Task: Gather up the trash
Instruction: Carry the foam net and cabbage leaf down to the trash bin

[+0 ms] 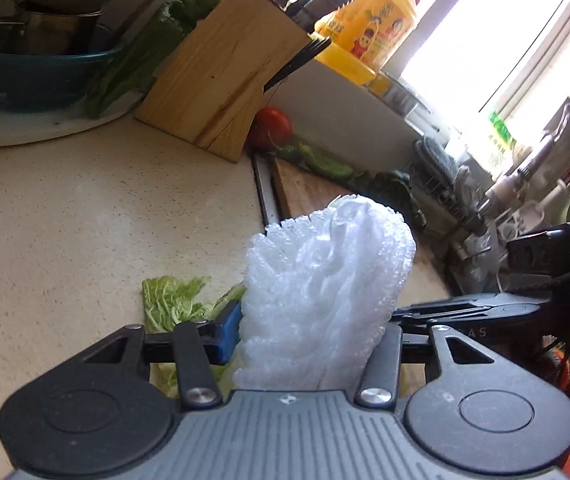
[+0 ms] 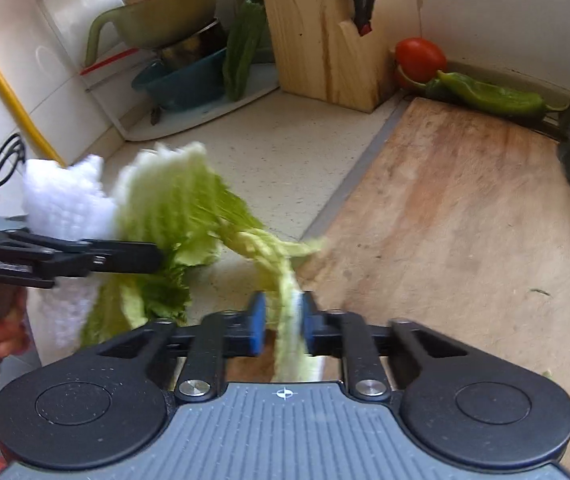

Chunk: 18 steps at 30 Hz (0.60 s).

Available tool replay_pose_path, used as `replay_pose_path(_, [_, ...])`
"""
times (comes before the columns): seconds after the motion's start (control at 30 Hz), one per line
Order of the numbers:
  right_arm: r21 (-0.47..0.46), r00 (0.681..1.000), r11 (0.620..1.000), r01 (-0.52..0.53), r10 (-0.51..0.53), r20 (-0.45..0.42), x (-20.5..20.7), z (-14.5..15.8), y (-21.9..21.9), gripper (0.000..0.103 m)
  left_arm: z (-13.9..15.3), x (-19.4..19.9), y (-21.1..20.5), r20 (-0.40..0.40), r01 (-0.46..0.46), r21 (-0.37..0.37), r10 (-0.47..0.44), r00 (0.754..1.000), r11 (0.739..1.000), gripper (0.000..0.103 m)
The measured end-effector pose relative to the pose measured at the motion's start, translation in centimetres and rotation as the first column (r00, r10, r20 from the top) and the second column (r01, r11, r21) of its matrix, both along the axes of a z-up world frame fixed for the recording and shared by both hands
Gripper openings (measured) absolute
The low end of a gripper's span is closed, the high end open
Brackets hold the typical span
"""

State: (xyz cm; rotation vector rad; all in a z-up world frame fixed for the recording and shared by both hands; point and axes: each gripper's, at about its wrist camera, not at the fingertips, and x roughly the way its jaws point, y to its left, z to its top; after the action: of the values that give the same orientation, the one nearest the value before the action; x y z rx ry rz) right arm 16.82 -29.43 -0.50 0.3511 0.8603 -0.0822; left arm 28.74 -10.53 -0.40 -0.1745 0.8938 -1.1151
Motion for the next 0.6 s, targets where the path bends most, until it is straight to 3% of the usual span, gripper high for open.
replay_pose_path(0.13, [0.257,0.997,0.966,0.014,-0.032,0.065,-1.2,-0.3,-2.1,0.014,0.9,-1.0,1.2,-0.032,-0.053,-0.061,0.052,0.998,0.997,0.044])
replay_pose_path(0.27, [0.421,0.987,0.907,-0.001,-0.068,0.148,-2.5,0.2,-3.2,0.014,1.9,-2.0,3.2,-0.06,-0.125,-0.112,0.119,0.991,0.986,0.043])
replay_pose_path(0.4, [0.538,0.975,0.842,-0.05,-0.075,0.209,-3.4,0.8,-4.1,0.014,3.1,-3.1,4.7,-0.061,-0.192,-0.167,0.184,0.981,0.967,0.043])
replay_pose_path(0.6, [0.604,0.953,0.782,-0.154,-0.044,0.3,-3.7,2.8,-4.5,0.014,5.9,-5.6,6.4,0.002,-0.253,-0.227,0.26,0.965,0.94,0.042])
